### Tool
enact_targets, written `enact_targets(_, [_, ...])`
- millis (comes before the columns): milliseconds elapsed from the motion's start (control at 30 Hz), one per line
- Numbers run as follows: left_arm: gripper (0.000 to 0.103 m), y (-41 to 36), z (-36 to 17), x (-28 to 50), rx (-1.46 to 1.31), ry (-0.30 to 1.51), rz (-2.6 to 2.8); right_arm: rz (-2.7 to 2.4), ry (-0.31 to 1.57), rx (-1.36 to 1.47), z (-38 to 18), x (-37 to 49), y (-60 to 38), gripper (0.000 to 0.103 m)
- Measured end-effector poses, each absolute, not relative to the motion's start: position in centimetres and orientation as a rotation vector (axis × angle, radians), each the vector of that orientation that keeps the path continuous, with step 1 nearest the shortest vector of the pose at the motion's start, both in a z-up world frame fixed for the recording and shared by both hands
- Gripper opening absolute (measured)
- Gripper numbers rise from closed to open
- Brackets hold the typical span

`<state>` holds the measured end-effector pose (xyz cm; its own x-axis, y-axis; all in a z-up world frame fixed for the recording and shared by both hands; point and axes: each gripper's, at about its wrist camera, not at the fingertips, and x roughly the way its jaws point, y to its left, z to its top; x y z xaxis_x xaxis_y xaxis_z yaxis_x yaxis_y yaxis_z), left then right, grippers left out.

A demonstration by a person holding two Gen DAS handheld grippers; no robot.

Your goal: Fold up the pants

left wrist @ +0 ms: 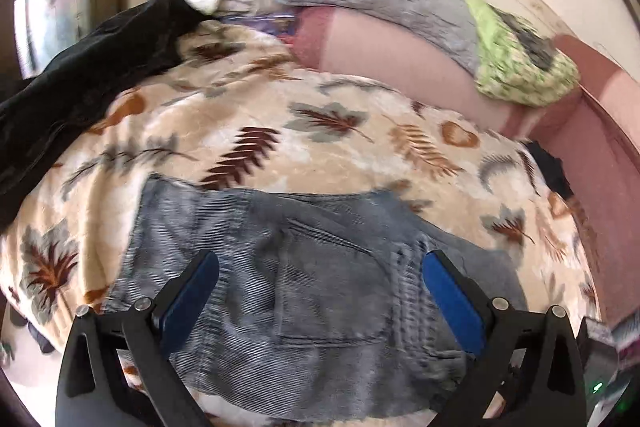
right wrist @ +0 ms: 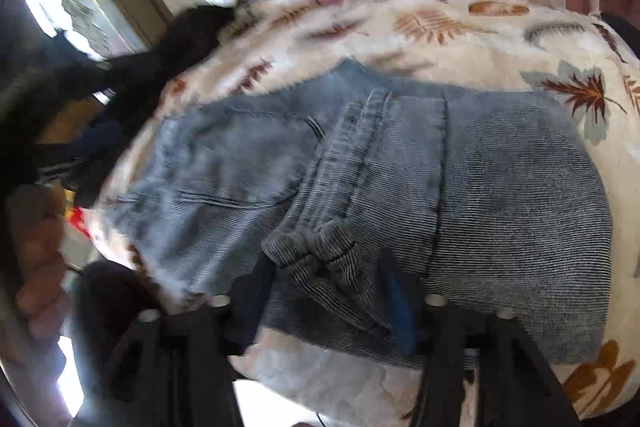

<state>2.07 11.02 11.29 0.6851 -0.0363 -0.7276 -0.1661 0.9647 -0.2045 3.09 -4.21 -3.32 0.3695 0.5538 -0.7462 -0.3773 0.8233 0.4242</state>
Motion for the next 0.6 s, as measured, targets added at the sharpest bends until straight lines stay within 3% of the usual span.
enact_targets(167, [0.102,6.3,11.6,3.1,-0.235,0.828,-0.071,0.565,0.969,0.411,-1.6,2.2,-11.7,0.07])
enact_targets(300, [0.102,2.9,10.3,3.8,-0.224,0.869,-0.143,0.419,0.997,0.621,-4.3,3.1,-18.6,0.071])
enact_targets(433, [0.102,-1.0,1.1,5.5,0.028,1.189,-0.068,0.441,1.098,0.81,-7.6,4.2,-21.5,0.071])
enact_targets(600, [0.102,-1.8,4.0,3.5,0.083,1.038,-0.062,0.504,1.042,0.86,-4.0,6.7,-22.8,0.071])
